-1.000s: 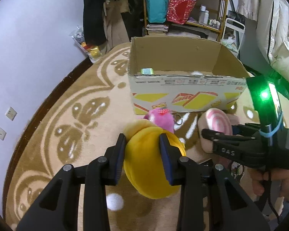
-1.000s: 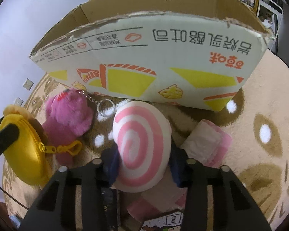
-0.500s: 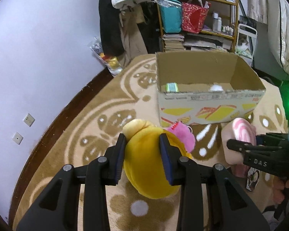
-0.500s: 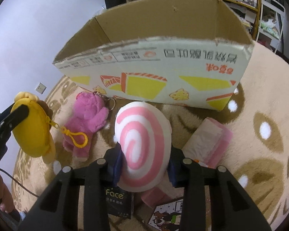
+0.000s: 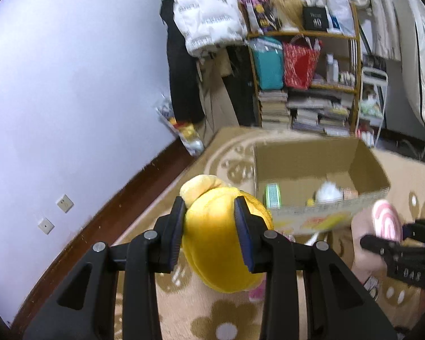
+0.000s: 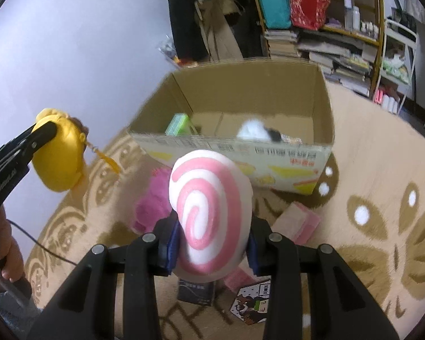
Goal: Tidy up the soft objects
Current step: 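Carry the yellow plush and swirl cushion over the box with both tools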
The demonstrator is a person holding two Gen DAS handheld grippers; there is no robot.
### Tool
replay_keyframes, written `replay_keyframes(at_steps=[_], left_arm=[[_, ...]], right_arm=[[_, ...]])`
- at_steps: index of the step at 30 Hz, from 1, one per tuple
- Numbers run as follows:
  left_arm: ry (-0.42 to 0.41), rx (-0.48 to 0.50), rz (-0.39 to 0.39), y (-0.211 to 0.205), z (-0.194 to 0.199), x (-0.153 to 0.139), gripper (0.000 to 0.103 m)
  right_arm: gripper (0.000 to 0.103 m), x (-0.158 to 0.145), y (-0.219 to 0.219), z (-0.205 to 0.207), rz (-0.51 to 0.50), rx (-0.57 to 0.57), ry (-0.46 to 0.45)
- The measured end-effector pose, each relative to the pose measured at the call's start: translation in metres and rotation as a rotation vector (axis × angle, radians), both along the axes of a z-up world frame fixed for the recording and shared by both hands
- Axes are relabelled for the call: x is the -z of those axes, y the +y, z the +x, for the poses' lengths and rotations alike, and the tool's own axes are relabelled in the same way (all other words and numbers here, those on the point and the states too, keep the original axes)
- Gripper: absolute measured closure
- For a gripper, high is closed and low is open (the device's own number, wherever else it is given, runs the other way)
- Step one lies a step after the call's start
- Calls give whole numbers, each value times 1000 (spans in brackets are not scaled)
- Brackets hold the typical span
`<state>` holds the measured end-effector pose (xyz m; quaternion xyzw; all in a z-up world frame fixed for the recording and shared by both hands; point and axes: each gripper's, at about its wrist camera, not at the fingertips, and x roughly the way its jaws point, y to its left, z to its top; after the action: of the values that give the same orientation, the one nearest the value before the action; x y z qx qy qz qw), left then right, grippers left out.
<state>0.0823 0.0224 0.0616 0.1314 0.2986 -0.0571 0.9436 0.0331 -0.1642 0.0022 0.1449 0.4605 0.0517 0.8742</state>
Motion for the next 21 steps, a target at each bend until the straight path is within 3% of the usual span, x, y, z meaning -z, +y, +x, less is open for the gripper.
replay_keyframes(at_steps=[5,10,13,21], left_arm=[[-103,3,-19,-12,3,-41,70],[-133,82,-85,-28,24,-64,70],[-164,99,-70,-43,34,-67,70],[-124,121,-42,-79,70,-42,70]], right_arm=[[63,-35,11,1,-56,9,-93],[62,-58,9,10,-88,37,-160],[62,-68,4,19,-94,52,-179],[60,-74,-6,51,-104,84,-211]])
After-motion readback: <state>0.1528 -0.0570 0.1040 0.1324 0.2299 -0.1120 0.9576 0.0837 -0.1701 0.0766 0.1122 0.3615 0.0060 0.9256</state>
